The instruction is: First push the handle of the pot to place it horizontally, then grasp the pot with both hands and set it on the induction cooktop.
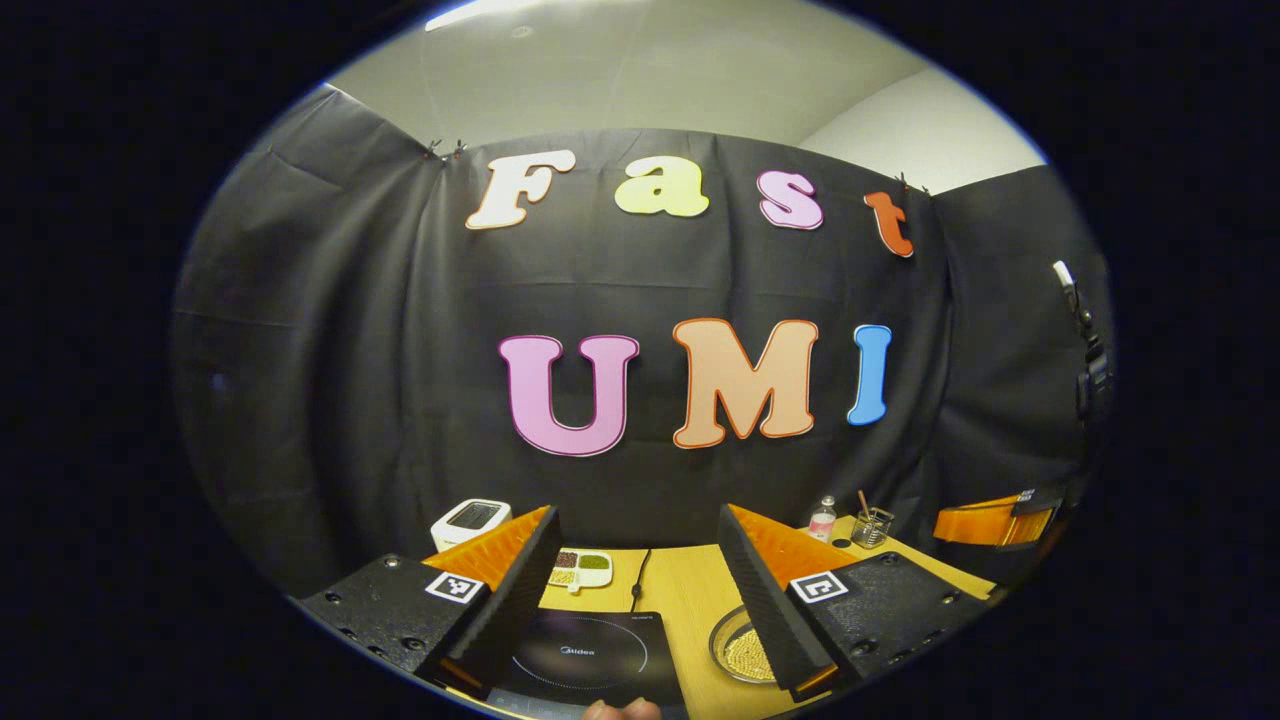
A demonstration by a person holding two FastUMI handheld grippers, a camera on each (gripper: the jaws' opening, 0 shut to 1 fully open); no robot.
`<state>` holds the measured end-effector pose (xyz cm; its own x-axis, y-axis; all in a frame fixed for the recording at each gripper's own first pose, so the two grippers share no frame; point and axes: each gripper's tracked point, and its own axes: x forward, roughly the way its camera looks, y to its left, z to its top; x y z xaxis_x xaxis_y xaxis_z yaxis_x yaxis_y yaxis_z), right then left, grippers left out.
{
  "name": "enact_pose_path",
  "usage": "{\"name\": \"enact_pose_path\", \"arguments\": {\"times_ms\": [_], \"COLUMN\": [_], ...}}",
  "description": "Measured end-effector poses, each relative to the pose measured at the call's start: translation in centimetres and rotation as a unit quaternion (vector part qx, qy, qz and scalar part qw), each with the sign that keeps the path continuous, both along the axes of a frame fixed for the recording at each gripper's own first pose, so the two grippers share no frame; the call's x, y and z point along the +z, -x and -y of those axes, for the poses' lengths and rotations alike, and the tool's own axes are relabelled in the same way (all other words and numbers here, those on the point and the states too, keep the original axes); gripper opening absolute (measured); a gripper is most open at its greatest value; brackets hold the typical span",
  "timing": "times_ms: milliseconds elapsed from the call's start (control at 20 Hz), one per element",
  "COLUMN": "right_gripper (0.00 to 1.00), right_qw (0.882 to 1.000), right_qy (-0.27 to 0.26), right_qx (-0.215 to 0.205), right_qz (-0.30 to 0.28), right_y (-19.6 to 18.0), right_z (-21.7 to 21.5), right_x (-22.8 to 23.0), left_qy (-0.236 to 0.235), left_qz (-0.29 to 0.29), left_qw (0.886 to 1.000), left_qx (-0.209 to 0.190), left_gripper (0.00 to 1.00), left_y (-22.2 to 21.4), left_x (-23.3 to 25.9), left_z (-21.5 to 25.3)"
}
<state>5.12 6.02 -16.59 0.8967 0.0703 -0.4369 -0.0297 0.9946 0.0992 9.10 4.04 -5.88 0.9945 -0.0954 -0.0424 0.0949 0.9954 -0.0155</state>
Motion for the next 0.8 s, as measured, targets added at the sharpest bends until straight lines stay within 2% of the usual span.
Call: {"name": "enact_pose_path", "arguments": {"times_ms": [100,300,350,500,550,650,800], "right_gripper": [0.0,0.02,0.0,0.0,0.03,0.0,0.03], "right_qw": [1.0,0.996,0.995,0.988,0.986,0.98,0.971], "right_qy": [-0.002,-0.022,-0.026,-0.025,-0.026,-0.029,-0.033], "right_qx": [-0.018,-0.039,-0.04,-0.035,-0.038,-0.04,-0.035], "right_qz": [-0.023,-0.076,-0.093,-0.147,-0.16,-0.192,-0.232], "right_y": [-0.1,0.2,0.4,2.2,2.7,3.8,5.4], "right_z": [-0.1,-0.8,-1.1,-1.7,-1.7,-1.9,-2.7], "right_x": [-2.0,-6.2,-7.4,-11.0,-12.0,-14.5,-17.5], "left_qy": [0.014,0.02,0.019,0.021,0.023,0.029,0.031], "left_qz": [-0.007,-0.018,-0.019,-0.022,-0.026,-0.031,-0.036], "left_qw": [1.0,0.999,0.999,0.999,0.998,0.998,0.998], "left_qx": [-0.019,-0.045,-0.045,-0.043,-0.044,-0.048,-0.041], "left_gripper": [0.95,0.96,0.96,0.95,0.95,0.96,0.96], "left_y": [-1.1,-2.6,-2.9,-3.7,-3.7,-3.9,-4.4], "left_x": [-1.0,-2.6,-2.7,-3.3,-3.7,-4.2,-4.6], "left_z": [-0.3,-0.9,-1.2,-1.7,-1.8,-1.7,-2.4]}}
